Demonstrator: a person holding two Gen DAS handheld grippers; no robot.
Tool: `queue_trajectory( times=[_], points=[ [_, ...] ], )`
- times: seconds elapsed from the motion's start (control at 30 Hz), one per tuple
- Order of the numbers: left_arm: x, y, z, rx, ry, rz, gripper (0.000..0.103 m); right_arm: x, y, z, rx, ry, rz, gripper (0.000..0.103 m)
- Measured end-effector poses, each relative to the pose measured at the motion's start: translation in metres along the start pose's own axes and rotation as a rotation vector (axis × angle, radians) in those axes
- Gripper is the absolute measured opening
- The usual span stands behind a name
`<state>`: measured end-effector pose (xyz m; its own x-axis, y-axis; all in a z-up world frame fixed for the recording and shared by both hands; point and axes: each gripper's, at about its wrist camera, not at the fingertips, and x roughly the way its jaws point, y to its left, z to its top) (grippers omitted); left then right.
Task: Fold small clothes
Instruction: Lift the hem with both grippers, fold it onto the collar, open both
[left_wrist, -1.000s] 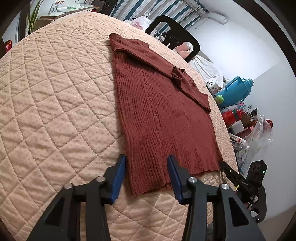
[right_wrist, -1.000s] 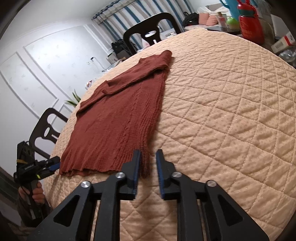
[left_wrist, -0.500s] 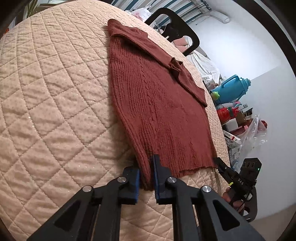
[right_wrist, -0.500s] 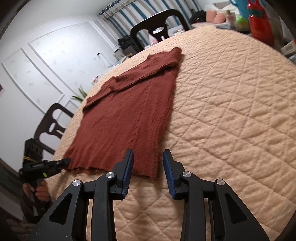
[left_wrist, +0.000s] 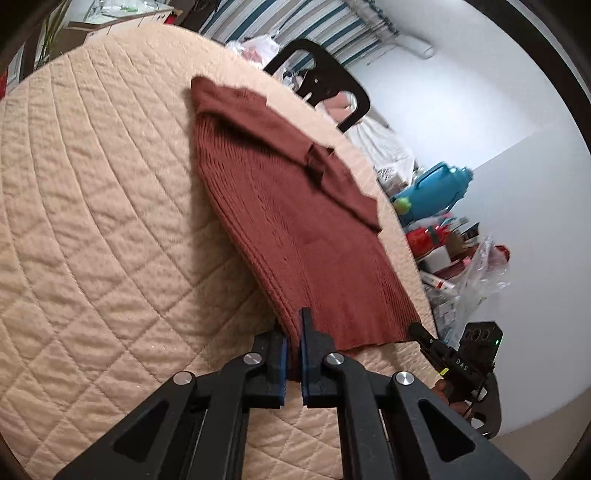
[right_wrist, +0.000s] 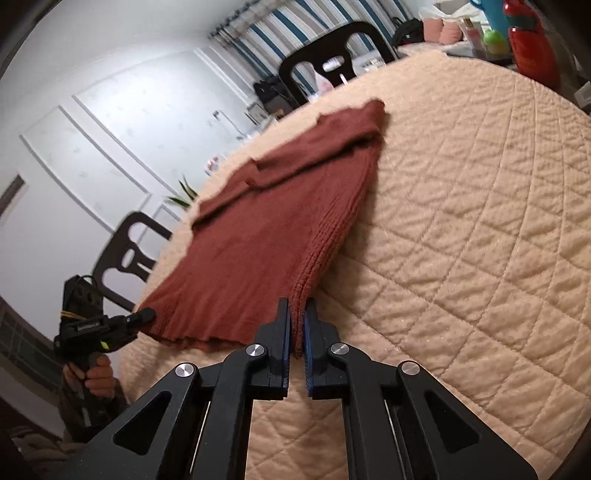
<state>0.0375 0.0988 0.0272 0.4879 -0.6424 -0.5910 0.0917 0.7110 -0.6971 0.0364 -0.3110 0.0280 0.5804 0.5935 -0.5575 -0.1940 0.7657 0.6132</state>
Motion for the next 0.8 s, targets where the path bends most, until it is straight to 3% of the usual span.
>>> queue_trajectory(
  times=[0.23, 0.47, 0.8],
  points=[
    [-0.025, -0.003, 0.002, 0.004, -0.049, -0.063, 0.007, -0.019, 0.005, 0.003, 0.028, -0.048, 0.092, 0.006],
    [-0.034, -0.007, 0.009, 0.029, -0.065, -0.067, 0.007, -0.033, 0.013, 0.009, 0.03, -0.091, 0.142, 0.006],
    [-0.022, -0.009, 0.055, 0.025, -0.1, -0.053, 0.007, -0.018, 0.014, 0.052, 0.036, -0.117, 0.089, 0.006]
  ],
)
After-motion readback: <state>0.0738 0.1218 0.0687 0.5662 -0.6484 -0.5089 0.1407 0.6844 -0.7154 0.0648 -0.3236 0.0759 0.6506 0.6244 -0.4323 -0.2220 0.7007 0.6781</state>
